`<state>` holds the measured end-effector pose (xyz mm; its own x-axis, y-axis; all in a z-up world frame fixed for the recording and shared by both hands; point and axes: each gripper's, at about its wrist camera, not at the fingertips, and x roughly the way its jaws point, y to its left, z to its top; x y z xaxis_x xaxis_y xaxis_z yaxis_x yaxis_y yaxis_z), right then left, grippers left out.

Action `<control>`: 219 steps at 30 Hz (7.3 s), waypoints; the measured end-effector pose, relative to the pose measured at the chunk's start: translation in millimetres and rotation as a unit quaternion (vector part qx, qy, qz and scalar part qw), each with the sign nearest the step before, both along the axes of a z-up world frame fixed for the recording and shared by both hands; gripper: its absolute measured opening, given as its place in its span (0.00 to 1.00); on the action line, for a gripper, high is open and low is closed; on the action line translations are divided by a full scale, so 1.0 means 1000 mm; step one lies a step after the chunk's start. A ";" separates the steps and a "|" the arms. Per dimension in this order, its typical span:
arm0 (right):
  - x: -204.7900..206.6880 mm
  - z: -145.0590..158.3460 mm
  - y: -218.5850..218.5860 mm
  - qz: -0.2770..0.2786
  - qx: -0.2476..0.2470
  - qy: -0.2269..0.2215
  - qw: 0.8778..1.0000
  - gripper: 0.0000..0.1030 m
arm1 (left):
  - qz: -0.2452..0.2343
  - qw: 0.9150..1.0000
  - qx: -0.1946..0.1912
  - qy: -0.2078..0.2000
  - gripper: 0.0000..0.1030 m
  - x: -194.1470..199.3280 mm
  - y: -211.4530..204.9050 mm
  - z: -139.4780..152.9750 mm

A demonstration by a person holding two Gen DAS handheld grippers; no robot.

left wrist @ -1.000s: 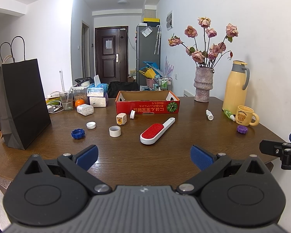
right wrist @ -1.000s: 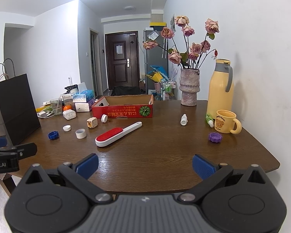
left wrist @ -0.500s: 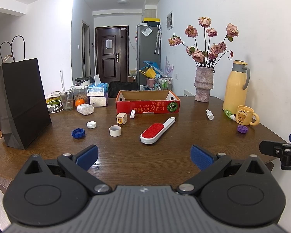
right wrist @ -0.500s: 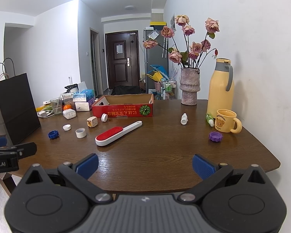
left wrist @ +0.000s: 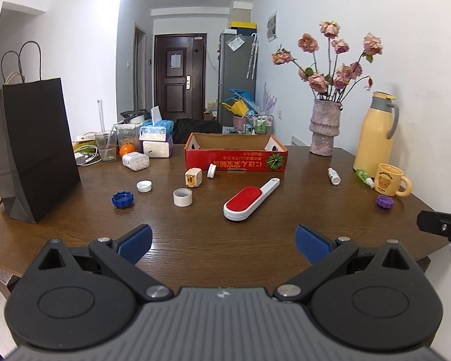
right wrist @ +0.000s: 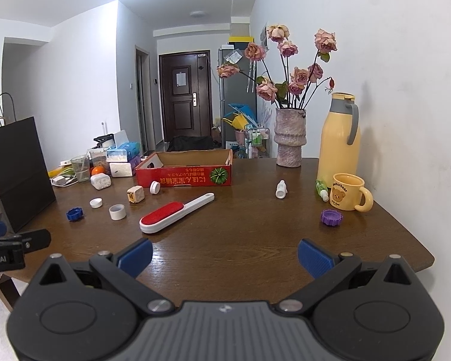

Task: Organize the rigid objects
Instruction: 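Move the left tool toward the blue cap while the right tool approaches the purple cap, then close the left gripper on the blue cap while the right gripper grasps the purple cap, then carry the blue cap and purple cap with both tools over the red box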

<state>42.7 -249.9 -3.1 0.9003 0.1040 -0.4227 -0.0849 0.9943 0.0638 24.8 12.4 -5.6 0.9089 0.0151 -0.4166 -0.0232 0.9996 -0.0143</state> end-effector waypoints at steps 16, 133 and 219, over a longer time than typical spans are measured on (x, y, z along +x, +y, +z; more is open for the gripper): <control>0.046 -0.008 -0.009 -0.004 0.010 -0.006 1.000 1.00 | 0.041 0.999 0.005 0.015 1.00 0.055 0.015 -0.016; 0.354 -0.154 -0.162 -0.246 -0.031 0.085 0.965 0.52 | 0.162 0.980 -0.018 0.114 0.53 0.342 0.202 -0.138; 0.464 0.040 0.100 0.073 -0.018 0.029 0.997 0.52 | 0.092 0.994 0.025 0.049 0.54 0.458 0.016 0.046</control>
<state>506.3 -150.2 37.0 0.8507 0.2168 -0.4789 -0.2271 0.9732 0.0372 482.8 28.8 40.7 0.8437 0.1996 -0.4983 -0.2040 0.9779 0.0462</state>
